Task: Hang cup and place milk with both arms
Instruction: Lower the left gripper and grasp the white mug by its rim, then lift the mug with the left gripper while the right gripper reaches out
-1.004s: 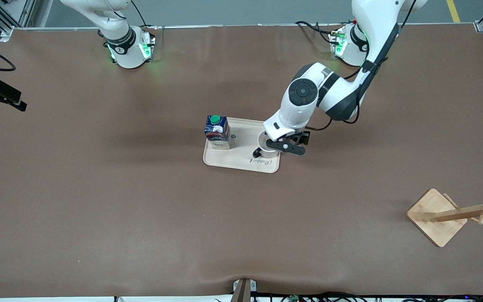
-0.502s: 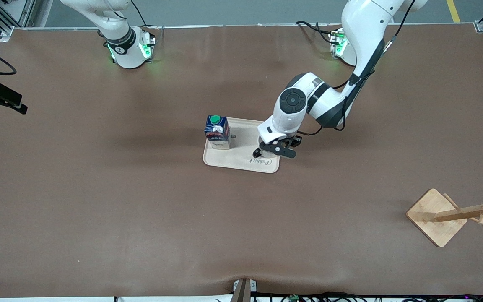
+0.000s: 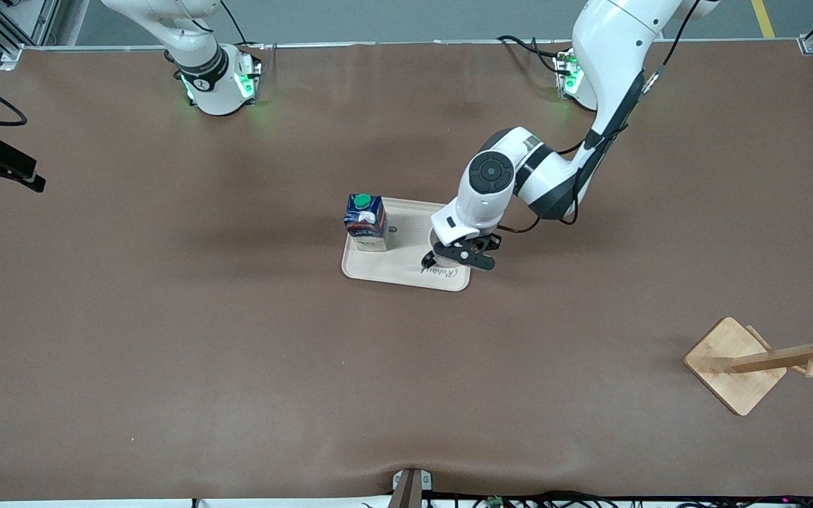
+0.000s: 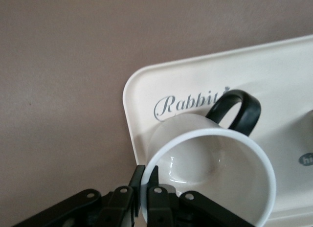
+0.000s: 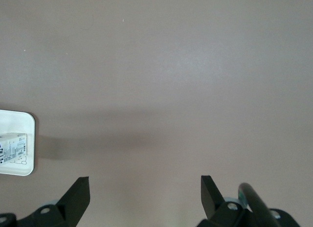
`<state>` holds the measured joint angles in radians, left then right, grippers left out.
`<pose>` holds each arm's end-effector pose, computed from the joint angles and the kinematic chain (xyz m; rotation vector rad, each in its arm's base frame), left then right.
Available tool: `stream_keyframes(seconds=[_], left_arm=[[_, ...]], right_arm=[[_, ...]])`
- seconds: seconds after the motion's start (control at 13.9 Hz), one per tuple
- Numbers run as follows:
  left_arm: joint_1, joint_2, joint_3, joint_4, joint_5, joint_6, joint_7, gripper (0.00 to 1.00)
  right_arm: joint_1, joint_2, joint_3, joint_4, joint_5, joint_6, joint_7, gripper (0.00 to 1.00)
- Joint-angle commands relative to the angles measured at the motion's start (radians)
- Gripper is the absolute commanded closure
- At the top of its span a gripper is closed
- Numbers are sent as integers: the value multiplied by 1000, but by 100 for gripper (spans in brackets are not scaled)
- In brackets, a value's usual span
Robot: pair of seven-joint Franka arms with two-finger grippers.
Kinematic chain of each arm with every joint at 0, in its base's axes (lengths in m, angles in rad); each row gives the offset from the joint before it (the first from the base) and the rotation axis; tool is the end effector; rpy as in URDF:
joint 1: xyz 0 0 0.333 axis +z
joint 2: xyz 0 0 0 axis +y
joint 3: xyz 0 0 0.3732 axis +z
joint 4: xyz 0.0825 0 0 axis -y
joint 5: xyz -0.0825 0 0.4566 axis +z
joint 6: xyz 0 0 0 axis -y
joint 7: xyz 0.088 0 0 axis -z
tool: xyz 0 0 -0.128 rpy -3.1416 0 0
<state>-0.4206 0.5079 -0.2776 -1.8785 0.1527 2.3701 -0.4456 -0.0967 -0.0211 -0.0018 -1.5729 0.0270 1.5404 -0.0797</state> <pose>0.5561 -0.4489 0.2260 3.0728 -0.5088 -0.0124 0.6135 -0.0571 0.6701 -3.1135 0.0282 0.0139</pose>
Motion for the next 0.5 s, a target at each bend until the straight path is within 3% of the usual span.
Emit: stream_keyframes(seconds=[0.0, 0.22, 0.43], left_arm=[[-1, -87, -3, 6, 24, -44, -22, 100], [16, -205, 0, 28, 21, -159, -28, 100], [103, -299, 3, 125, 15, -354, -8, 100]], right_arm=[[-20, 18, 13, 24, 7, -6, -3, 0], [-11, 55, 13, 22, -1, -2, -5, 0], [-3, 107, 17, 21, 1, -17, -6, 0]])
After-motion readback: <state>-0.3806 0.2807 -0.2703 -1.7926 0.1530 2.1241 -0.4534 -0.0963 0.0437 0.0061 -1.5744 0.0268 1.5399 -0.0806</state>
